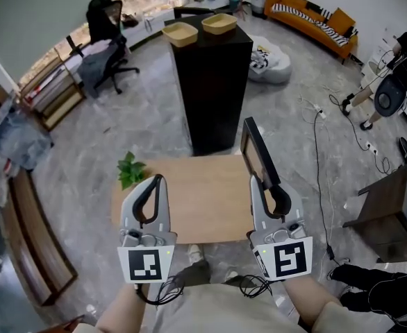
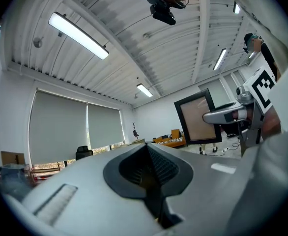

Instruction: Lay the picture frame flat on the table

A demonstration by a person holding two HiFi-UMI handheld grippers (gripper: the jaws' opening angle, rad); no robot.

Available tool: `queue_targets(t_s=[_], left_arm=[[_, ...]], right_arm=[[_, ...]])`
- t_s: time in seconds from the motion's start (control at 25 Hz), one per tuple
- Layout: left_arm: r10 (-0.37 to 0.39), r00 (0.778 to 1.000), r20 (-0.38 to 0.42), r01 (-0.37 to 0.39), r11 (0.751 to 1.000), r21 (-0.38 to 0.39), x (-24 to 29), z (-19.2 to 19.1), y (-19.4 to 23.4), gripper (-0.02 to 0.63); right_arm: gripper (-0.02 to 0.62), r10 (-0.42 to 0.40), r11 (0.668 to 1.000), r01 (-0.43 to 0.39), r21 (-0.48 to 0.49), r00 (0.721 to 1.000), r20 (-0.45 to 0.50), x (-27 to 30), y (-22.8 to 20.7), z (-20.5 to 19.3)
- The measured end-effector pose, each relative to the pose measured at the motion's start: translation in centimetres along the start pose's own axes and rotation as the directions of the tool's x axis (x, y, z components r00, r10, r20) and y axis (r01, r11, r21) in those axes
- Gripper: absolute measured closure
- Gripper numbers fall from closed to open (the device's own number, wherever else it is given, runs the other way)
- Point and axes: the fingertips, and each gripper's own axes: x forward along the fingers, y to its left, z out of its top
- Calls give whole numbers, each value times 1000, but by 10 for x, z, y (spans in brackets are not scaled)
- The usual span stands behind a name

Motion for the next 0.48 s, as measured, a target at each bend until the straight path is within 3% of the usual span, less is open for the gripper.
queue_targets(t_s=[0.48], left_arm=[[-84,996,20,84,996,-22,35,-22,52,586]], right_arm=[[552,-85,996,84,-12,996,-20,49,20,-1]])
